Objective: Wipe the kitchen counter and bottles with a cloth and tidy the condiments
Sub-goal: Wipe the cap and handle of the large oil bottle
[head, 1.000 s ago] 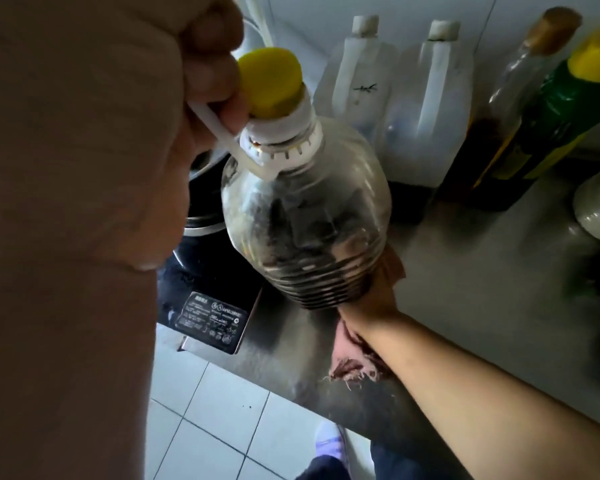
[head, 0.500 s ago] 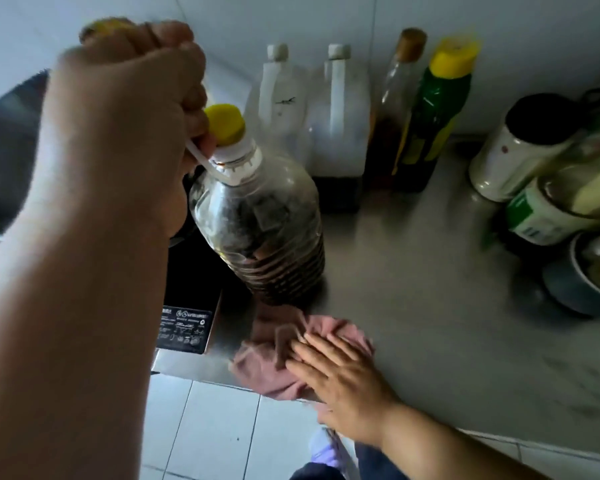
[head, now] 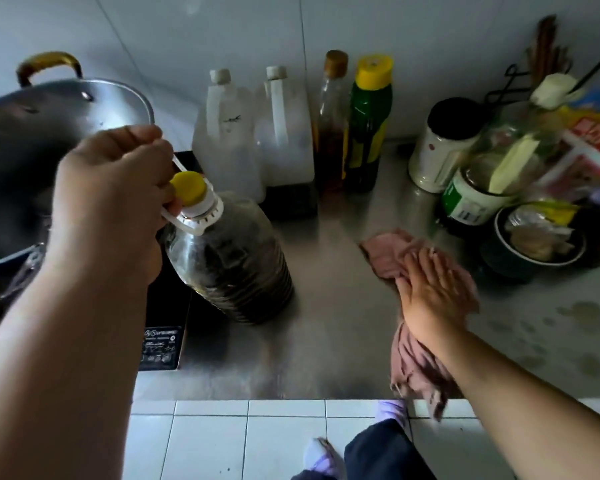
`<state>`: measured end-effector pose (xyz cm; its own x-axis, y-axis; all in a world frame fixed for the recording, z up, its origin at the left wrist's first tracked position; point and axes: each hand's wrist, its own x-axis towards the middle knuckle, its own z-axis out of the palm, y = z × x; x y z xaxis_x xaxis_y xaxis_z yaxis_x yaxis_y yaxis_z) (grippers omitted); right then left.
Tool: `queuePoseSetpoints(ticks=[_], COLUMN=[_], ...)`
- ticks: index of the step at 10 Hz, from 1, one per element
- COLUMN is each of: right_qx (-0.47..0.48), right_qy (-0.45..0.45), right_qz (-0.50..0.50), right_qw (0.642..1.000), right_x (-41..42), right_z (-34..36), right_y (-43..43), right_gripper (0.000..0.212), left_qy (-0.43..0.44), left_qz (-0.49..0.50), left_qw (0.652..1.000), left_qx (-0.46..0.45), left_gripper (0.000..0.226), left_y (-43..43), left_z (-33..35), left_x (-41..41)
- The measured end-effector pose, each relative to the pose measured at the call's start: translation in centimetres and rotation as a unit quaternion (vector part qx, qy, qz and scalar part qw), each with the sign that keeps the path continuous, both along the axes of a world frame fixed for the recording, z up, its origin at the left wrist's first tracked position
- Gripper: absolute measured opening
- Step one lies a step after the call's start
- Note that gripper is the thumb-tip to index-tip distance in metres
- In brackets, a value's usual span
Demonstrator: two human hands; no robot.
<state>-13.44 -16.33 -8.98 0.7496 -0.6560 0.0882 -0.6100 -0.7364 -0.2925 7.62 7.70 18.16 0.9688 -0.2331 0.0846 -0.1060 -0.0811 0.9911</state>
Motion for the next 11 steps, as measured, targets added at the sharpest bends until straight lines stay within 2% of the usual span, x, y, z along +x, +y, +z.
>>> queuePoseSetpoints(ticks=[1, 2, 3, 4, 5, 6, 8, 9, 10, 11], right_qx=[-0.032, -0.007, 0.034, 0.046, 0.048, 0.045, 0.034, 0.013, -0.015, -0.004], right_qy=[0.006, -0.053, -0.067, -0.080, -0.102, -0.103, -0.077, -0.030, 0.006, 0.017], right_qz=[-0.019, 0.152, 0.251, 0.229, 0.195, 0.157, 0.101, 0.062, 0.077, 0.105], right_qw=[0.999, 0.987, 0.965, 0.969, 0.974, 0.981, 0.991, 0.998, 0.997, 0.994], right_x=[3.6, 3.7, 3.0, 3.0, 4.0, 5.0, 6.9, 7.2, 7.0, 6.3], right_z=[-0.2, -0.1, 0.3, 0.3, 0.2, 0.0, 0.2, 0.4, 0.8, 0.7], right_y=[4.0, 7.9, 8.3, 6.0, 3.9, 1.6, -1.0, -0.8, -0.6, -0.7], right_gripper=[0.054, 0.048, 0.038, 0.036, 0.036, 0.027, 0.034, 0.062, 0.077, 0.070], left_qy=[0.012, 0.033, 0.059, 0.064, 0.044, 0.024, -0.023, -0.052, -0.067, -0.120], left_qz=[0.027, 0.049, 0.033, 0.033, 0.055, 0.079, 0.092, 0.121, 0.119, 0.127], left_qw=[1.000, 0.998, 0.995, 0.995, 0.997, 0.996, 0.988, 0.975, 0.966, 0.943], left_qx=[-0.008, -0.032, -0.077, -0.075, -0.026, 0.026, 0.119, 0.179, 0.219, 0.284], left_gripper=[0.012, 0.014, 0.016, 0.014, 0.013, 0.010, 0.005, 0.020, 0.029, 0.040], left_y=[-0.6, -1.1, -1.8, -2.6, -3.2, -3.6, -3.8, -3.7, -3.4, -2.8], left_z=[0.1, 0.6, 1.2, 1.5, 1.6, 1.7, 1.2, 0.5, 0.1, -0.2], left_x=[-0.4, -0.7, -0.5, 0.4, 1.7, 3.0, 4.5, 3.9, 3.2, 2.5])
